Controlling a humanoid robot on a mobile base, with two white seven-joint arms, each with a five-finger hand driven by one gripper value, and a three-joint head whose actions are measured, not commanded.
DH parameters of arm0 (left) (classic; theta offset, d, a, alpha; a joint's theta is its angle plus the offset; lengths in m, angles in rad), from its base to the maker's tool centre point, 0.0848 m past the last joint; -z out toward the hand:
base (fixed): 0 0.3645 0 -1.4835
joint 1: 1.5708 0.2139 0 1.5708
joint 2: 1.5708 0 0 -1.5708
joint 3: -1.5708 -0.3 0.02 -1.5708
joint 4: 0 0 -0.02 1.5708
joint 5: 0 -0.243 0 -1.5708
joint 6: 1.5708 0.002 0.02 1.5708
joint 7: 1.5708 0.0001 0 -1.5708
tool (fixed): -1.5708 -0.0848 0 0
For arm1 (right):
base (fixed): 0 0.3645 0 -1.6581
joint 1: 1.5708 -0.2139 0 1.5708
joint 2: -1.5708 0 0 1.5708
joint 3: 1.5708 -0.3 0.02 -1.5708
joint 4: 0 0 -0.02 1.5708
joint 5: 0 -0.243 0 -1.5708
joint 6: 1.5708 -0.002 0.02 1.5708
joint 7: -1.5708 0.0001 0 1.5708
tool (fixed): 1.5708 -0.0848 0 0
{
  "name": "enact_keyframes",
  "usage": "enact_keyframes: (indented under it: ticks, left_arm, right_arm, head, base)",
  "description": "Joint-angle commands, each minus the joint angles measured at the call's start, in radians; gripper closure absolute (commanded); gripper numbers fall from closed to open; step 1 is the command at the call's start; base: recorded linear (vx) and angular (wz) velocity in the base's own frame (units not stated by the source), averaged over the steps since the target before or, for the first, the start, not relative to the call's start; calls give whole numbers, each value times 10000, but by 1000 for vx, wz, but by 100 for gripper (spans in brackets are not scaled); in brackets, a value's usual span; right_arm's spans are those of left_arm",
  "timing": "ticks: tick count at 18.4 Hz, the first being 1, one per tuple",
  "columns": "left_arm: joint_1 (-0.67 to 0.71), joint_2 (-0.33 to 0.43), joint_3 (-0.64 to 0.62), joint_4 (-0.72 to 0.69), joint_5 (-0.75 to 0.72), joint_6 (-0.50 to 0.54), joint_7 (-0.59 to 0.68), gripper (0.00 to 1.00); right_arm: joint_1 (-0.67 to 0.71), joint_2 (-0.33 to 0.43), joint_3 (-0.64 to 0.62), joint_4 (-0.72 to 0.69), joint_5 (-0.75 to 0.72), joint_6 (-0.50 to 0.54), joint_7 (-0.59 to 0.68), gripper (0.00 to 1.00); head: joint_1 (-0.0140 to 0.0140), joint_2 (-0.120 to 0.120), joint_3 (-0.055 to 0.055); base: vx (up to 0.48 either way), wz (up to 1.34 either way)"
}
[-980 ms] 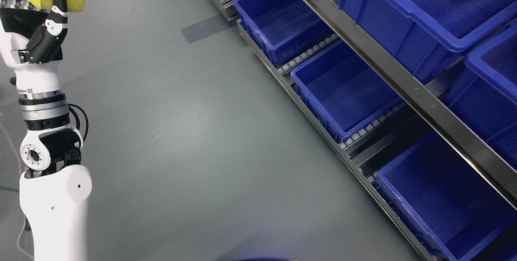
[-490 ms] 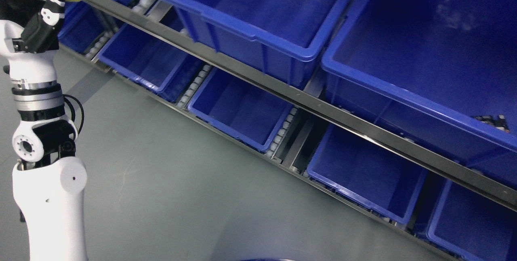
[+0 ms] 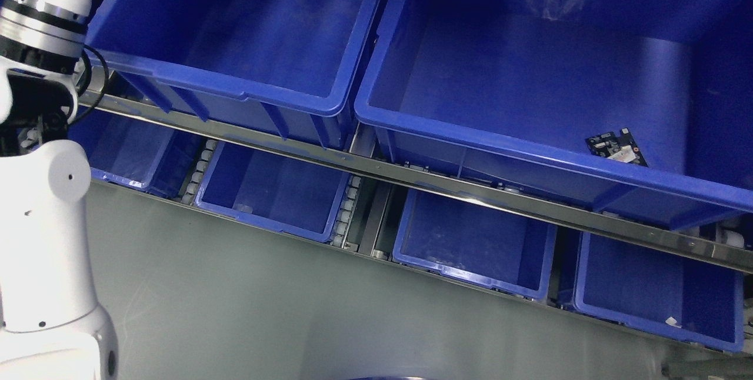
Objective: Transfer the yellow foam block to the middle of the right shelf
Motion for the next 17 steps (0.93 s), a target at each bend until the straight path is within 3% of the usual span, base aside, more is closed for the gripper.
enact_keyframes:
  ticks: [1,4,6,7,10,12,15,17]
  left_arm:
    - [-755,1827,-1929,202,-2812,216,-1077,77]
    - [-341,2041,-1822,187,-3062,33,-1125,74]
    - [-142,2180,-1776,187,-3077,-14,-1125,68]
    - [-49,2180,-1806,187,-3077,-14,-1125,60]
    - [74,2089,-2081,187,-3504,93,-1125,20]
    - [74,2058,-2190,187,-3950,93,-1140,1]
    - [-32,1493,-2053,171,-3952,93,-1125,0]
    - [-231,376,-1488,171,-3952,124,-1109,0]
  right_arm:
    - [244,-175,-123,-175,31,-8,5,0]
    - [244,-175,-123,-175,31,-8,5,0]
    - [243,-175,-123,-175,31,-8,5,0]
    - [228,-175,-123,-175,31,-8,5,0]
    - [244,-175,-123,-175,31,-8,5,0]
    - [244,-175,-123,-175,31,-8,5,0]
    - [243,-175,-123,-175,31,-8,5,0]
    - [228,-175,-123,-175,31,-8,5,0]
  head:
    - [0,0,0]
    - [0,0,0]
    - [0,0,0]
    - [0,0,0]
    - [0,0,0]
    - [0,0,0]
    - [0,0,0]
    - [0,0,0]
  base:
    - [35,-200]
    - [16,-123]
    - [14,-89]
    - [12,-106]
    - [14,-137]
    - [14,-181]
    - [21,-140]
    - [19,-118]
